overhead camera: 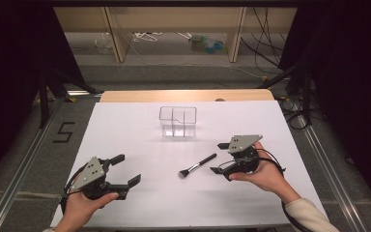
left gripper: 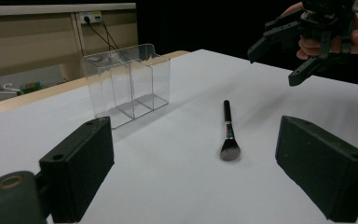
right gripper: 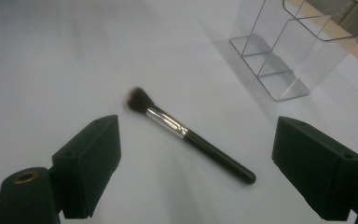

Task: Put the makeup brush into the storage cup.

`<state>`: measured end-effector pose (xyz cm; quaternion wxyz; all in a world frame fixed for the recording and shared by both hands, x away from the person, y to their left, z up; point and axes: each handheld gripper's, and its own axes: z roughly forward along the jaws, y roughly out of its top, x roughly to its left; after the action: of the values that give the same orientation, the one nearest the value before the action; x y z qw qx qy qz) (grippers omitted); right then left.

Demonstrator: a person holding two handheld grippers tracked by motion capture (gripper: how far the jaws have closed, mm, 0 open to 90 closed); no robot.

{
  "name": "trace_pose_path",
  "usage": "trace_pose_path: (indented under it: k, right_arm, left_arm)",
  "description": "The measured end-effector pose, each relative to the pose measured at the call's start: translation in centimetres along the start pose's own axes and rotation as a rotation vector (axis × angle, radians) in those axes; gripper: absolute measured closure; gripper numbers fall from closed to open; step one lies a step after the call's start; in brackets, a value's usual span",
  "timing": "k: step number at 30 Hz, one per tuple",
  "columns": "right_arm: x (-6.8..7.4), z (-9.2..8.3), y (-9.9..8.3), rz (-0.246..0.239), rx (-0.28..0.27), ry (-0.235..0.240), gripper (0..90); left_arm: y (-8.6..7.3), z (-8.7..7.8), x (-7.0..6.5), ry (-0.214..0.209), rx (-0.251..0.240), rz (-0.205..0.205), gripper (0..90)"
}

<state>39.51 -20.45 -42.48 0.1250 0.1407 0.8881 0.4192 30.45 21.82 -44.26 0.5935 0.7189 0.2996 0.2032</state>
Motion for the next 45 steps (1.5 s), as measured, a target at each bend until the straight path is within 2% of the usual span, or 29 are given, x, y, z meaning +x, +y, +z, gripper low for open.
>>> trace_pose_path:
  k: [7, 10, 12, 13, 18, 34, 37, 38, 40, 45]
  right_arm:
    - [-0.6, 1.2, 0.6, -0.025, 0.028, 0.014, 16.5]
    - [-0.9, 1.6, 0.8, -0.023, 0.038, 0.021, 16.5]
    - [-1.1, 1.9, 0.9, -0.029, 0.049, 0.025, 16.5]
    - [-1.2, 2.3, 1.0, -0.028, 0.064, 0.031, 16.5]
    - [-1.6, 3.1, 1.2, -0.032, 0.094, 0.041, 16.6]
    - [-2.2, 4.8, 1.4, -0.046, 0.139, 0.067, 17.0]
    - [-2.3, 5.1, 1.4, -0.046, 0.151, 0.071, 17.0]
    - [-2.4, 5.1, 1.4, -0.043, 0.153, 0.077, 17.0]
    - [-2.4, 5.2, 1.4, -0.043, 0.158, 0.081, 17.0]
    - [-2.6, 5.7, 1.3, -0.038, 0.181, 0.09, 17.0]
  left_arm:
    - [0.0, 0.0, 0.0, -0.002, 0.001, 0.011, 11.1]
    - [0.0, 0.0, 0.0, 0.001, 0.001, -0.001, 11.2]
    - [0.0, 0.0, 0.0, 0.0, 0.001, 0.001, 11.2]
    - [0.0, 0.0, 0.1, -0.003, 0.001, 0.014, 11.2]
    - [0.0, 0.0, 0.0, -0.003, 0.002, 0.014, 11.2]
    - [0.0, 0.0, 0.0, -0.004, 0.004, 0.014, 11.3]
    - [0.0, 0.0, 0.0, -0.004, 0.004, 0.014, 11.3]
    - [0.0, 0.0, -0.1, -0.002, 0.003, 0.002, 11.3]
    - [0.0, 0.0, 0.0, -0.004, 0.003, 0.014, 11.3]
    - [0.0, 0.0, 0.0, -0.002, 0.003, 0.01, 11.3]
